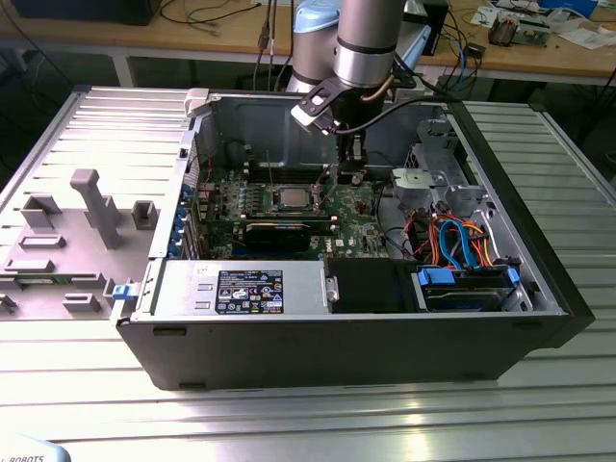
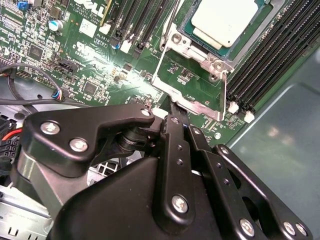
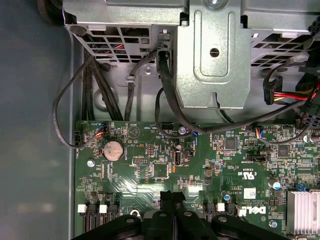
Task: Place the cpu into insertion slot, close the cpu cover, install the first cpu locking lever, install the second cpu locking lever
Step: 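Close the cpu cover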
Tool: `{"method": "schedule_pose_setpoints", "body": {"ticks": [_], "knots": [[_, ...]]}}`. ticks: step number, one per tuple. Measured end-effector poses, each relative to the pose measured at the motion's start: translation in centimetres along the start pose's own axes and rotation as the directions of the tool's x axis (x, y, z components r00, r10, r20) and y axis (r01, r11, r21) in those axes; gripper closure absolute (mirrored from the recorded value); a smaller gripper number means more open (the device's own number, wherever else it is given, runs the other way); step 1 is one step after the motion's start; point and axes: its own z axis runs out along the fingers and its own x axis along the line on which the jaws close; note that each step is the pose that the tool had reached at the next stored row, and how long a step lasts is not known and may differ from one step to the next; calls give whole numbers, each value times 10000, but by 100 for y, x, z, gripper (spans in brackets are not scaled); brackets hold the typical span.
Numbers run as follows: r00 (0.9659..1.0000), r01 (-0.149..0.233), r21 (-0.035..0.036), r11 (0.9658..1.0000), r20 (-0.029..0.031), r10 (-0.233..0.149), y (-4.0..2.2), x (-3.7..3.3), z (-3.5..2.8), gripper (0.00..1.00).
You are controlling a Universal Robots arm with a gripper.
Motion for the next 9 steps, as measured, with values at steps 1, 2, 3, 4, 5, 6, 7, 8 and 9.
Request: {"method": "schedule_pose_setpoints", "body": {"ticks": [1,2,3,4,5,6,7,8,9], "knots": [[10000,0,0,10000,0,0,-1,0,0,89],[10000,0,0,10000,0,0,-1,0,0,89],[10000,-1,0,10000,0,1,-3,0,0,89],[10000,-1,0,10000,0,1,-5,0,0,89],[10000,-2,0,10000,0,2,-7,0,0,89],[10000,0,0,10000,0,0,-8,0,0,89],[10000,0,0,10000,1,0,-11,0,0,89],[10000,0,0,10000,0,0,-15,0,0,89],[10000,1,0,10000,0,-1,-18,0,0,89]]}}
